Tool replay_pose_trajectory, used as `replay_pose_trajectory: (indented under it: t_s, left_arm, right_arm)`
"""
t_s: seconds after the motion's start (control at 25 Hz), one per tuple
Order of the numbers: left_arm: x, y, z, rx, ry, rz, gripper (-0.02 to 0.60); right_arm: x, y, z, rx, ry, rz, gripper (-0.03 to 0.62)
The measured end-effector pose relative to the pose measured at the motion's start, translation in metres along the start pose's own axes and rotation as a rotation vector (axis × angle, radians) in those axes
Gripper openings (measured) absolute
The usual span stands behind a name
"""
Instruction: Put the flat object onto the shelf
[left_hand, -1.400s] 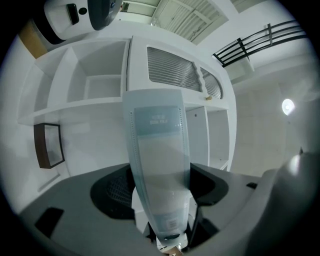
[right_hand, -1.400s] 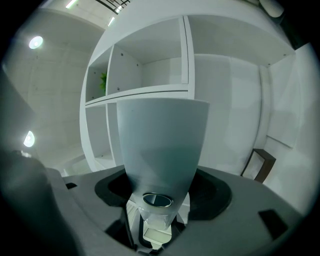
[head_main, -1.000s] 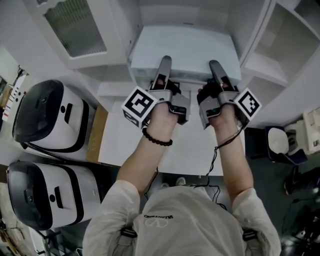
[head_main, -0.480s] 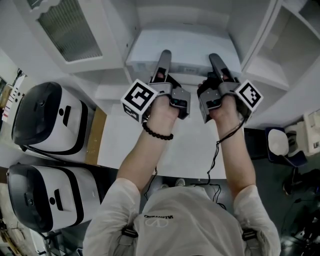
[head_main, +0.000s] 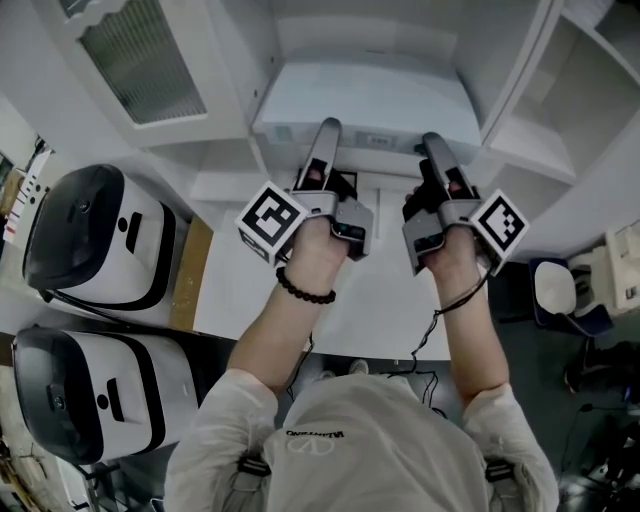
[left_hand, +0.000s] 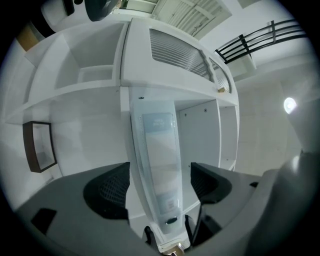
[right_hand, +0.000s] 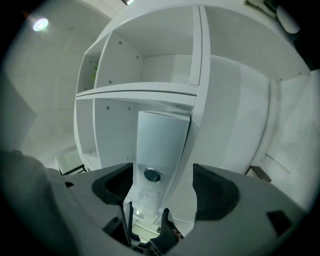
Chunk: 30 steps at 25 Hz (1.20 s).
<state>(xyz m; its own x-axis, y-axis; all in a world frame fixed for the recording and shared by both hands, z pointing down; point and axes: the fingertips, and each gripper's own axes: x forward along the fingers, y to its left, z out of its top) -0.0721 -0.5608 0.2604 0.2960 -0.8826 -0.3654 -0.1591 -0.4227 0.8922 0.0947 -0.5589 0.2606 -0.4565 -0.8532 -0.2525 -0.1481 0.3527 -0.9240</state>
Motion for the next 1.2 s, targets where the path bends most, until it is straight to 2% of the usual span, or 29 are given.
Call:
replay_pose_trajectory:
  t_s: [0.08,0.16,0.28,0.36,0.44,0.6,0.8,0.88,0.96,1.04,1.2]
  left_arm:
    - [-0.014,-0.001,-0.005,0.040,0.016,-0.005,0.357]
    - [-0.025,-0.009,-0.009,0.123,0.033,-0.029,0.301]
    - [-0.033,-0.015,-0.011,0.304,0.054,-0.035,0.205]
    - [-0.029,-0.022,-0.011,0.417,0.055,-0.064,0.140]
    - [-0.022,-0.026,-0.011,0.472,0.055,-0.088,0.102]
    - [-0.008,-0.019,-0.018,0.455,0.082,-0.085,0.094]
    - [0.003,-0.013,-0.014,0.464,0.077,-0.074,0.078]
    - [0.002,-0.015,-0.014,0.492,0.085,-0.084,0.078]
    - [-0.004,-0.022,-0.016,0.581,0.098,-0.105,0.079]
    - [-0.012,-0.029,-0.022,0.708,0.120,-0.127,0.077]
    - [-0.033,-0.033,-0.039,1.041,0.173,-0.155,0.038]
  right_arm:
    - [-0.016,0.002,-0.006,-0.113,-0.001,0.021,0.341]
    - [-0.028,0.009,-0.008,-0.281,-0.019,0.028,0.289]
    - [-0.034,0.029,-0.003,-0.552,-0.067,0.032,0.188]
    - [-0.031,0.040,0.002,-0.649,-0.089,0.050,0.158]
    - [-0.024,0.039,0.007,-0.654,-0.093,0.038,0.148]
    - [-0.020,0.024,0.018,-0.610,-0.114,-0.025,0.112]
    - [-0.012,0.016,0.019,-0.607,-0.087,-0.043,0.112]
    - [-0.013,0.015,0.016,-0.623,-0.079,-0.038,0.111]
    - [-0.018,0.017,0.010,-0.674,-0.079,-0.022,0.098]
    - [-0.024,0.021,0.002,-0.750,-0.076,-0.011,0.075]
    - [-0.042,0.020,-0.016,-0.898,-0.046,-0.010,0.032]
